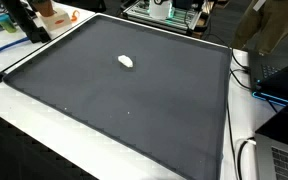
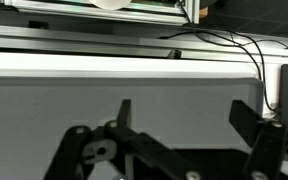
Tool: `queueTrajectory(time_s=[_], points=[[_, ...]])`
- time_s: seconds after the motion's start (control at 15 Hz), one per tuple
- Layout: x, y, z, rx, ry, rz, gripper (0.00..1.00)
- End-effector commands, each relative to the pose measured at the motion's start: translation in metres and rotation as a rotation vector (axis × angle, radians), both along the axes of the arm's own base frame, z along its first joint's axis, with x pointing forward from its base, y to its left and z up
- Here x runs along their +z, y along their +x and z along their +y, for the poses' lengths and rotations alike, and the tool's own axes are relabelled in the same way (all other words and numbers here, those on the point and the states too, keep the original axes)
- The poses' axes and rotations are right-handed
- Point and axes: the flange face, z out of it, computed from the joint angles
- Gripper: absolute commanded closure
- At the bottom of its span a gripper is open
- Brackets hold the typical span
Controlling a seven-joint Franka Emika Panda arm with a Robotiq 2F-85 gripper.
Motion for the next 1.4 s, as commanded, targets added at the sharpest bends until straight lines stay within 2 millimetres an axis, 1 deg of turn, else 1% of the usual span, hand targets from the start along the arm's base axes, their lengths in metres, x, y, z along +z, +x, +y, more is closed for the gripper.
queueTrajectory(time_s=[0.0, 0.67, 0.8, 1.07, 1.2, 1.33], points=[[0.0, 0.0, 0.0, 0.0, 0.0, 0.001, 0.0], [0.0, 0.0, 0.0, 0.0, 0.0, 0.0, 0.0], [-0.003, 0.011, -0.001, -0.054, -0.021, -0.053, 0.0], [-0.011, 0.038, -0.006, -0.157, -0.104, -0.236, 0.0], [-0.022, 0.048, -0.004, -0.224, -0.124, -0.301, 0.0], [-0.036, 0.053, 0.003, -0.293, -0.151, -0.346, 0.0]])
